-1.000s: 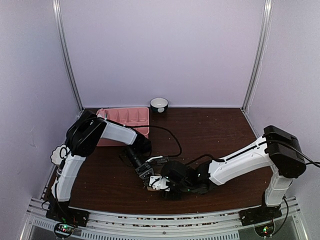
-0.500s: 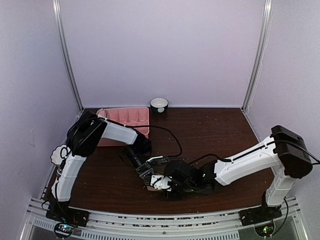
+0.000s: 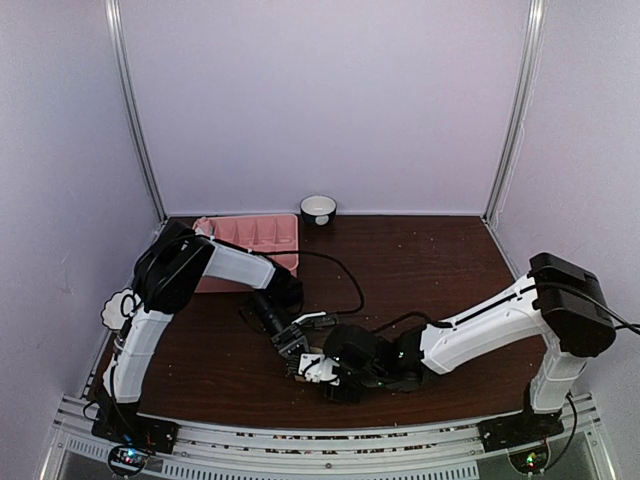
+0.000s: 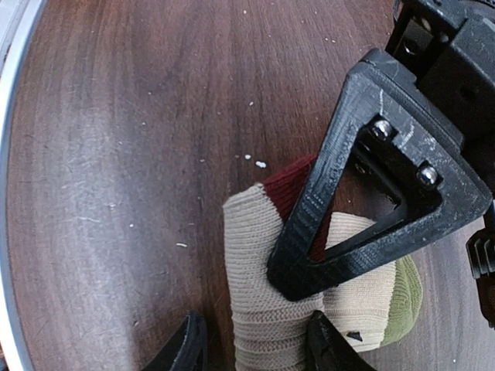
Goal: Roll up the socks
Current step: Roll the sock at the center of the board.
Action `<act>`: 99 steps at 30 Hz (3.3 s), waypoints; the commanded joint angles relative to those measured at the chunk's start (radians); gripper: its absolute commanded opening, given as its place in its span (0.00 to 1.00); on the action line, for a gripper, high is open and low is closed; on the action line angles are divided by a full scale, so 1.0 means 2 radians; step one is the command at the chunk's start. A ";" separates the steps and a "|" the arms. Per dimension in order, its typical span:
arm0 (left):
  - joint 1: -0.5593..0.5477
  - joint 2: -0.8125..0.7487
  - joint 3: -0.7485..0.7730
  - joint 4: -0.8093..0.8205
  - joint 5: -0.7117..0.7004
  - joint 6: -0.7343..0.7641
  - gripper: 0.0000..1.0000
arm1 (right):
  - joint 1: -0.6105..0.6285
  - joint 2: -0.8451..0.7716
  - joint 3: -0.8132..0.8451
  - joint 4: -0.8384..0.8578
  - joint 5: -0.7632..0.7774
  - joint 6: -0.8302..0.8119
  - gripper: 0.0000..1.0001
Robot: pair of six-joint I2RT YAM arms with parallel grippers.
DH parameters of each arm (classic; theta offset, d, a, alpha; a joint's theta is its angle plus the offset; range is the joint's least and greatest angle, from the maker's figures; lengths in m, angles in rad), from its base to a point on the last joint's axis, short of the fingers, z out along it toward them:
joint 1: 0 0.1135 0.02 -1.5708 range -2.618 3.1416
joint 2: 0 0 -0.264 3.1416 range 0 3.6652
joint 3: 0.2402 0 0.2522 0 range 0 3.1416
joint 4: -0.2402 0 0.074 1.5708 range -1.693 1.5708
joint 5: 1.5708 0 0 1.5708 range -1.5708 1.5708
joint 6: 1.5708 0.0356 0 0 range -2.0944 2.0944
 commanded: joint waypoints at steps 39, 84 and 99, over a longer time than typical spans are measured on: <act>0.028 -0.278 -0.228 0.220 -0.142 0.068 0.39 | -0.122 0.183 -0.048 0.024 -0.285 0.276 0.00; -0.044 -0.188 -0.201 0.277 -0.340 0.034 0.33 | -0.154 0.176 -0.101 0.064 -0.333 0.267 0.10; -0.056 -0.158 -0.202 0.310 -0.372 0.026 0.37 | -0.154 0.158 -0.167 0.252 -0.371 0.370 0.34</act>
